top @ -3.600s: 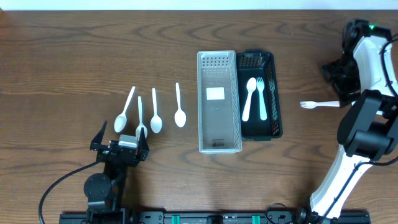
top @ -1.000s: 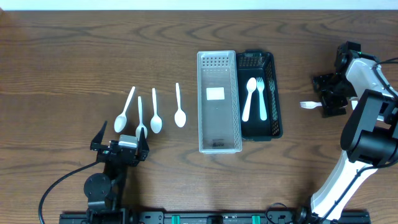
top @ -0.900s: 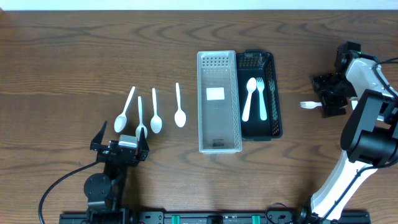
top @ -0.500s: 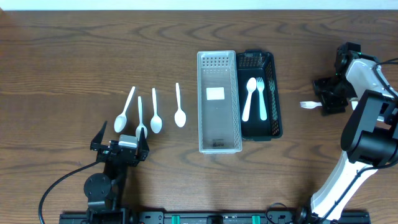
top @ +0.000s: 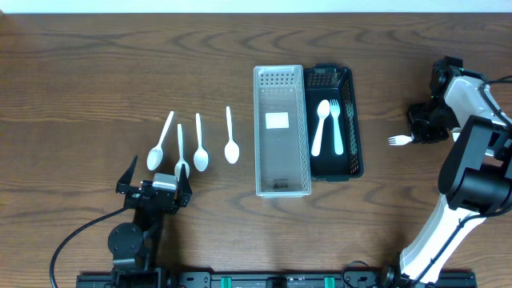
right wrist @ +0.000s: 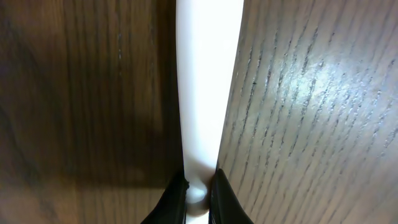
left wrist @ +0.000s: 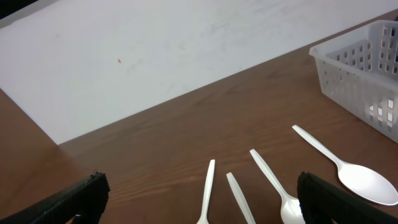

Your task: Pack container

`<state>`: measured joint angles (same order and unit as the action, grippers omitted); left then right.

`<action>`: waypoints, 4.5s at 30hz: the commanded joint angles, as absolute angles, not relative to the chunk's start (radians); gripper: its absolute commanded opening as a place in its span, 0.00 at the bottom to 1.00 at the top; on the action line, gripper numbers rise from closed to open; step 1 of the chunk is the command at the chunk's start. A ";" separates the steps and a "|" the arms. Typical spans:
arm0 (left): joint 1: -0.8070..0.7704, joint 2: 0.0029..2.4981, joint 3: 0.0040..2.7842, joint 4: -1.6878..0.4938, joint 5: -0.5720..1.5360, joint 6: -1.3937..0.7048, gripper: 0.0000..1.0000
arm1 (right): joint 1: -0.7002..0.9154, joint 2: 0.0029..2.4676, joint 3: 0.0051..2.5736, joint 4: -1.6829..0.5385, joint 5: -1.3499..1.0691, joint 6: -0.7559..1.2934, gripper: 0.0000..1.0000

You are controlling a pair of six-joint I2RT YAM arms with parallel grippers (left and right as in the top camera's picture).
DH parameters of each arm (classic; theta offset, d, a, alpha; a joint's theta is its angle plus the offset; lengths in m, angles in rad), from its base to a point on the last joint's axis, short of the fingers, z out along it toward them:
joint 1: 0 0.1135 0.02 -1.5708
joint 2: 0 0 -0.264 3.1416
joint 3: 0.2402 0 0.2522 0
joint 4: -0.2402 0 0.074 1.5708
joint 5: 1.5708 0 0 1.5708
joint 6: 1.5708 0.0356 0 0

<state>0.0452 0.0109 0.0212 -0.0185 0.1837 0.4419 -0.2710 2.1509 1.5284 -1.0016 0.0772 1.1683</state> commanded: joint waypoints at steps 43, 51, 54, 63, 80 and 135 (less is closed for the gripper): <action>0.051 0.006 0.004 -0.051 0.199 0.433 0.98 | 0.292 2.203 2.327 -1.618 -0.051 0.303 0.08; 0.051 0.006 0.004 -0.051 0.199 0.433 0.98 | 0.303 2.203 2.294 -1.631 0.000 0.328 0.19; 0.051 0.006 0.004 -0.051 0.199 0.433 0.98 | 0.300 2.203 2.294 -1.638 0.000 0.323 0.27; 0.051 0.006 0.004 -0.051 0.199 0.433 0.98 | 0.250 2.203 2.294 -1.624 0.236 0.315 0.99; 0.051 0.006 0.004 -0.051 0.199 0.433 0.98 | -0.330 2.209 2.294 -1.478 0.144 -0.025 0.99; 0.051 0.006 0.004 -0.051 0.199 0.433 0.98 | -0.472 2.522 2.292 -1.349 -0.054 -0.415 0.99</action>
